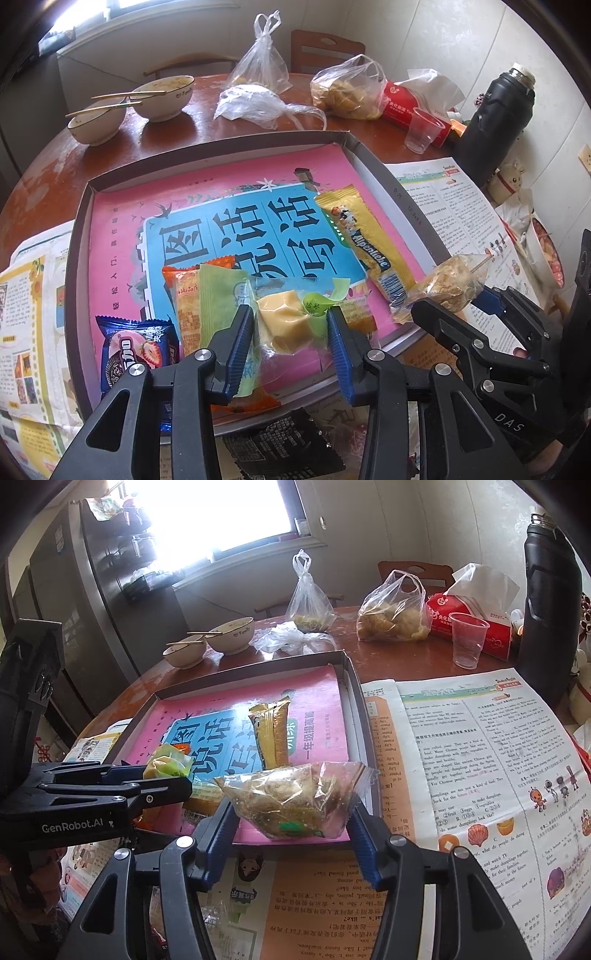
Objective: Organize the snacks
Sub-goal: 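Open the right gripper to release the pastry bag while the left releases the cheese snack in the tray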
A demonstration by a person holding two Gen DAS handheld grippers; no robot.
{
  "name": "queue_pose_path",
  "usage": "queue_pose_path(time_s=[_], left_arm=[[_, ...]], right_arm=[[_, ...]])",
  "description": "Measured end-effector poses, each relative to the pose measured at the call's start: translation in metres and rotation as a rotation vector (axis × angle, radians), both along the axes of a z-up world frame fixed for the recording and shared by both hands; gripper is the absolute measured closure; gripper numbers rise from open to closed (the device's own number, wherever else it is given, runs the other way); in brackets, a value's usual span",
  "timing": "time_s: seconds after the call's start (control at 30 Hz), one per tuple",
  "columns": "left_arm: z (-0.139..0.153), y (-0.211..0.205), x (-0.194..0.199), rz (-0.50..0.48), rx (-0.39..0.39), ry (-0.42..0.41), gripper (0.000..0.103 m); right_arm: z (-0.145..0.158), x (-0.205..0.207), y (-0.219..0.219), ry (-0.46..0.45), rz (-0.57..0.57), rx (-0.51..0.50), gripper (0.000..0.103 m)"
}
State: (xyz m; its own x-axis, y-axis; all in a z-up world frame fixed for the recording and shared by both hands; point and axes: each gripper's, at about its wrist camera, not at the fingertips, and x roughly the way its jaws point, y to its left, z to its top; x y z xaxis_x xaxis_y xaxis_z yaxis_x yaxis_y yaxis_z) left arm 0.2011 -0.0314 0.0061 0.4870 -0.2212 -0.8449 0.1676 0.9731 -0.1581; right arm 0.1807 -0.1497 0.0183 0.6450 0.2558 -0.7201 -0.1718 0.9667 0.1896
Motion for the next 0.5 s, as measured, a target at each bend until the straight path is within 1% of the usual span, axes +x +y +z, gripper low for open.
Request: queue_pose_path(time_s=[0.5], left_arm=[[0.0002,0.0057,-0.0021,0.017,0.001,0.004,0.057]], right_arm=[[0.0016,-0.0020,-0.0015,-0.003,0.001,-0.002,0.041]])
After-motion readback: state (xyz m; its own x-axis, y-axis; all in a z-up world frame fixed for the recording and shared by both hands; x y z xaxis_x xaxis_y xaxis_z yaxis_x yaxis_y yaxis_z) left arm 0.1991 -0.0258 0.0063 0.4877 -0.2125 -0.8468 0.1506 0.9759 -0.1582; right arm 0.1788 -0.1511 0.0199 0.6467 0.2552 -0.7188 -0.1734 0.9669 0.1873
